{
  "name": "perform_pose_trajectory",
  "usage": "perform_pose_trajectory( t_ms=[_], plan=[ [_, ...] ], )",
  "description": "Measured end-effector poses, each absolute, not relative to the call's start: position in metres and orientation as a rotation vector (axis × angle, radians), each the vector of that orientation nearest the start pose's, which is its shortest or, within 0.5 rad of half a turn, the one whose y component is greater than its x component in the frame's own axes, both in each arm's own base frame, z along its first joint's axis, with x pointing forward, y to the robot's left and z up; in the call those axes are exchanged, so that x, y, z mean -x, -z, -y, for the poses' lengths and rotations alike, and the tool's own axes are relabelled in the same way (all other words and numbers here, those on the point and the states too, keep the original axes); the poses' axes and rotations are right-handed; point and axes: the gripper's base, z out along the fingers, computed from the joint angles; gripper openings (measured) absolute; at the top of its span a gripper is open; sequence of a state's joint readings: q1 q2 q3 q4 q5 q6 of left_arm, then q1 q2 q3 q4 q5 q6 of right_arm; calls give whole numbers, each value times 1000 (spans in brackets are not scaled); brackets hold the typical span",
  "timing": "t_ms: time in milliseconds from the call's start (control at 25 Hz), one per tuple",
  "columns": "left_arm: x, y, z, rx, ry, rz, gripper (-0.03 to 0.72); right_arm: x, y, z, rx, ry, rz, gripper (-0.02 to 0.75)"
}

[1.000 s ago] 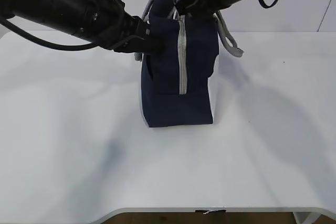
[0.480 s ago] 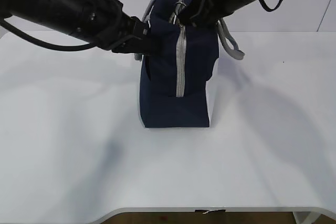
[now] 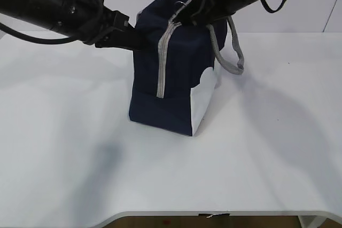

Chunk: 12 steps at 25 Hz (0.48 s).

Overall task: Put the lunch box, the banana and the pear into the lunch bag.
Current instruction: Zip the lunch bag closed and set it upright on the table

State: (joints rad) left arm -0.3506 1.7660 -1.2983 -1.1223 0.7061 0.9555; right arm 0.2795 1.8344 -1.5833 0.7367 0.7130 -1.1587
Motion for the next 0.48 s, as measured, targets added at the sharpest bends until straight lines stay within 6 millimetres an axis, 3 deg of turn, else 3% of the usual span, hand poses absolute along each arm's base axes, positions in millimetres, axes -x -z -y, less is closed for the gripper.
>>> perform_pose_trajectory(
  t_ms=[480],
  plan=[
    [-346,-270,183,-662,927,-2208,20,-400,-319,-157,996,-402,-1902,6]
  ],
)
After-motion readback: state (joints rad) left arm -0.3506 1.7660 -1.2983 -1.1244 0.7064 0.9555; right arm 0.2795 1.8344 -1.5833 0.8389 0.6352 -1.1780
